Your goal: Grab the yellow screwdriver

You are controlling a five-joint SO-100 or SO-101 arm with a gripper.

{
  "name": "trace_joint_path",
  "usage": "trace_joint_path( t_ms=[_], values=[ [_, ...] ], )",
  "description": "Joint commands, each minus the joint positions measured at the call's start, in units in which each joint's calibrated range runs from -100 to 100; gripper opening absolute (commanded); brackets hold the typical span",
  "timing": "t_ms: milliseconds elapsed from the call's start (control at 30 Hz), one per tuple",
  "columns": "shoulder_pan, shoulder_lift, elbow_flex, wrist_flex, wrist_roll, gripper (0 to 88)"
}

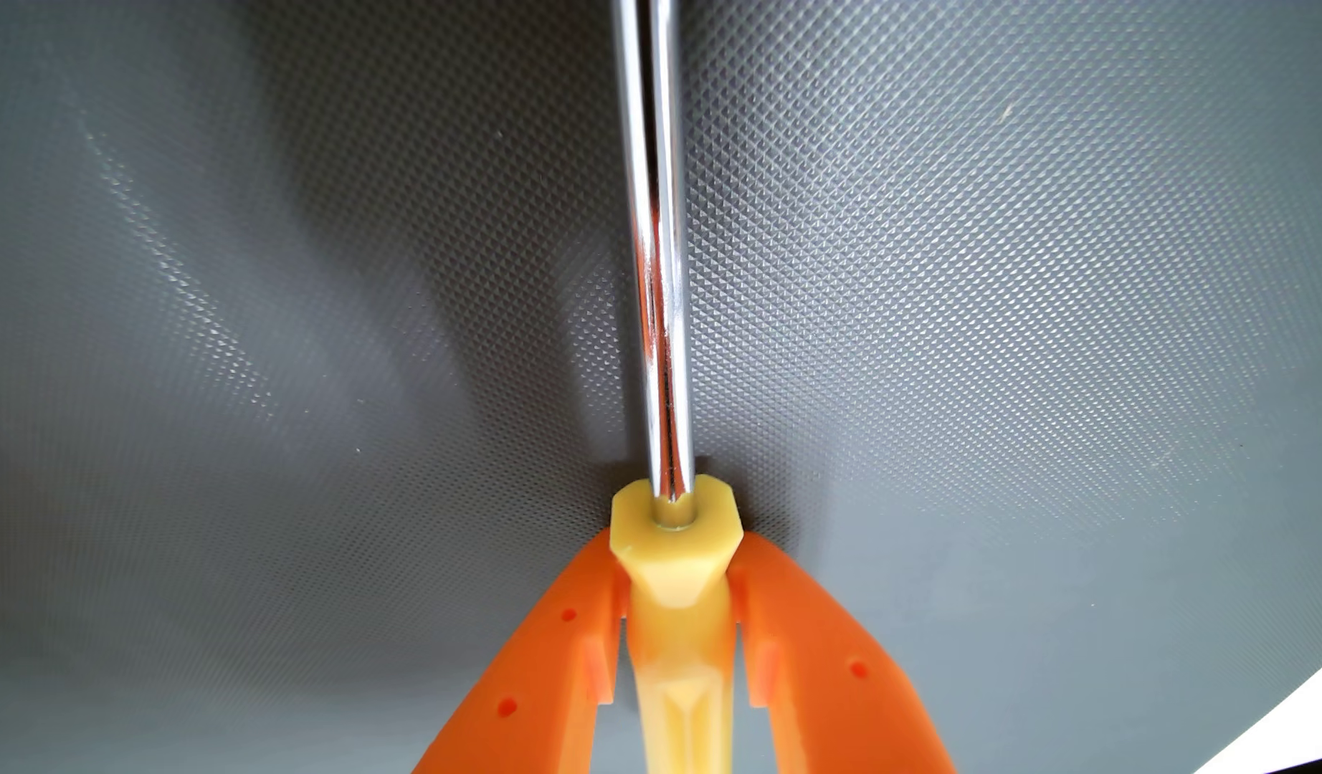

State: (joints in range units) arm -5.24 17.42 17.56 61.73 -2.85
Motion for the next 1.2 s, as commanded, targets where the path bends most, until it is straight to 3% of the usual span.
trace_joint_path(
  t_ms=[0,700,1167],
  values=[
    [0.3,-2.0,1.1,-0.2,-0.2,0.4],
    [0.2,-2.4,0.7,0.3,-0.2,0.8],
    [-0.2,-11.4,0.3,3.0,-0.1,0.8]
  ],
)
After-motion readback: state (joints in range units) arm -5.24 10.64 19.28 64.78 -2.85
